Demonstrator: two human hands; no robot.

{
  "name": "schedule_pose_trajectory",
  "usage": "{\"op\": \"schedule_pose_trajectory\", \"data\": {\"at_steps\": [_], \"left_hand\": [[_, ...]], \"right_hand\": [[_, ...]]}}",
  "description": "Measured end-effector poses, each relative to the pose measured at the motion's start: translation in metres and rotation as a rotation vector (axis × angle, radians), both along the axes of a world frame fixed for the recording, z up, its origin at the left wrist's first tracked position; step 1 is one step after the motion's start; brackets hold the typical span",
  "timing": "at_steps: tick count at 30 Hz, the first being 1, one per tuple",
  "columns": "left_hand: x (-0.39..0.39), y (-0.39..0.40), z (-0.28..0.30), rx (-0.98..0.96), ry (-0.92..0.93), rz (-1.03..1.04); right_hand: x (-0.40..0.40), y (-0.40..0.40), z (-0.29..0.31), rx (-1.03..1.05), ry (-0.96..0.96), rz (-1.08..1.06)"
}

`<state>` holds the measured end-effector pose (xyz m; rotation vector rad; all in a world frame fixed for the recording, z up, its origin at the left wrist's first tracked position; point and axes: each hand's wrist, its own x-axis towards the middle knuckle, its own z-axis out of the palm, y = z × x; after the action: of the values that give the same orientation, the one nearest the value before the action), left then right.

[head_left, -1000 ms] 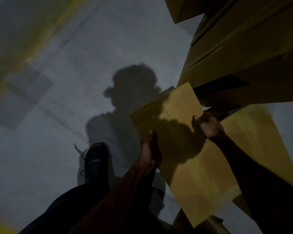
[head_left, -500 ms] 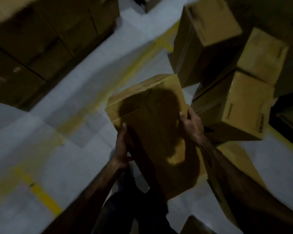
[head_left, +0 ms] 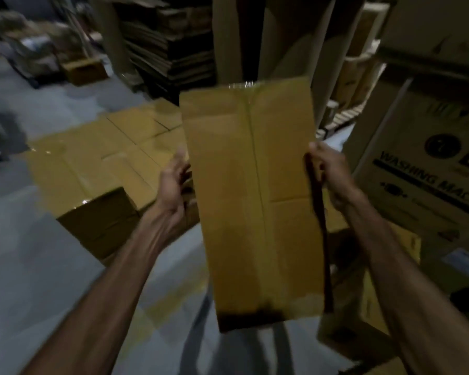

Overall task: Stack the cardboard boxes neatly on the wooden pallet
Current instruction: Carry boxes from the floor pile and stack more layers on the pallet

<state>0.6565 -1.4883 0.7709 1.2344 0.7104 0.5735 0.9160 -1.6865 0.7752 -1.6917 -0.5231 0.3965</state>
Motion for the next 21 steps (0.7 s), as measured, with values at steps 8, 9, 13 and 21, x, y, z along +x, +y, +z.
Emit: {"op": "schedule_pose_trajectory", "data": {"at_steps": [8, 9, 13, 21], "left_hand": [[-0.015, 0.045, -0.002, -0.016, -0.128, -0.088], [-0.018, 0.052, -0.003, -0.014, -0.118, -0.087], [-0.028, 0.081, -0.005, -0.042, -0.067, -0.031], [0.002, 0.164, -0.003, -0.092, -0.050, 0.149]], "right_hand": [[-0.051, 0.075, 0.028, 0.266, 0.306, 0.225], [-0.053, 0.082, 0.027, 0.244, 0.311, 0.253], [-0.042, 0.121, 0.013, 0.232, 0.346, 0.347], [0.025, 0.232, -0.006, 0.197, 0.496, 0.535]]}}
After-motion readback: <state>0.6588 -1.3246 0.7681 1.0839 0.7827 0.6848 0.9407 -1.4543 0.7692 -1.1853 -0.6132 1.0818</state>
